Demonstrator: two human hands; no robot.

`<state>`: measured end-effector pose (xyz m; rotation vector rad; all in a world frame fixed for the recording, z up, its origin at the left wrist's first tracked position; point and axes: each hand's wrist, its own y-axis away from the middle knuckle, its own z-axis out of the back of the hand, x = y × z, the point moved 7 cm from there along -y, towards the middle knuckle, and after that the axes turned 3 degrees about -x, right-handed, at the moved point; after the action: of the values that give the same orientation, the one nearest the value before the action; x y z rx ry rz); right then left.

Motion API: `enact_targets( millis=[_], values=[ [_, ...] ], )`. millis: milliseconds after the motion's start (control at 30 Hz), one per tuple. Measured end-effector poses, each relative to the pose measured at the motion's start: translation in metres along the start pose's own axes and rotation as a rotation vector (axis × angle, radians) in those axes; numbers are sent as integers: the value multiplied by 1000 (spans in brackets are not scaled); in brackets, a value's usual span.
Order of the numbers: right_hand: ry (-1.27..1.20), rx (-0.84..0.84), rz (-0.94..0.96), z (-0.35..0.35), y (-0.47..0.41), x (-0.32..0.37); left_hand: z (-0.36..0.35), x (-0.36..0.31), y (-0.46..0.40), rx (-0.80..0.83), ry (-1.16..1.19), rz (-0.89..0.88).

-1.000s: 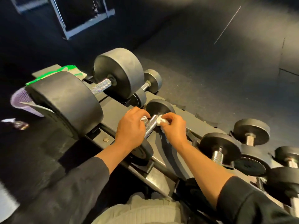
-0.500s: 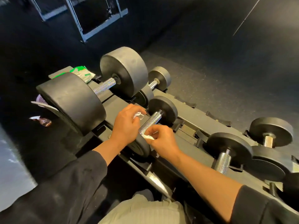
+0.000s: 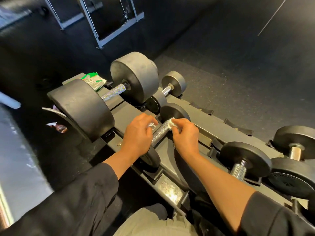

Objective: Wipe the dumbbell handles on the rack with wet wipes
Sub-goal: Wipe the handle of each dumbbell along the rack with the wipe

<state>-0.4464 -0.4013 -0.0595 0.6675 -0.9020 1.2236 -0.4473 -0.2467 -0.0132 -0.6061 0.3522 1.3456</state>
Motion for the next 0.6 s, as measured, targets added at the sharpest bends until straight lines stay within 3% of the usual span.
enact_targets(
  millis=[367,600],
  values=[
    [23,255,247,-19,35,33,2,1,0,-20,-22,38],
    [-73,350,217,-21,35,36,5,-3,0,-39,-6,64]
  ],
)
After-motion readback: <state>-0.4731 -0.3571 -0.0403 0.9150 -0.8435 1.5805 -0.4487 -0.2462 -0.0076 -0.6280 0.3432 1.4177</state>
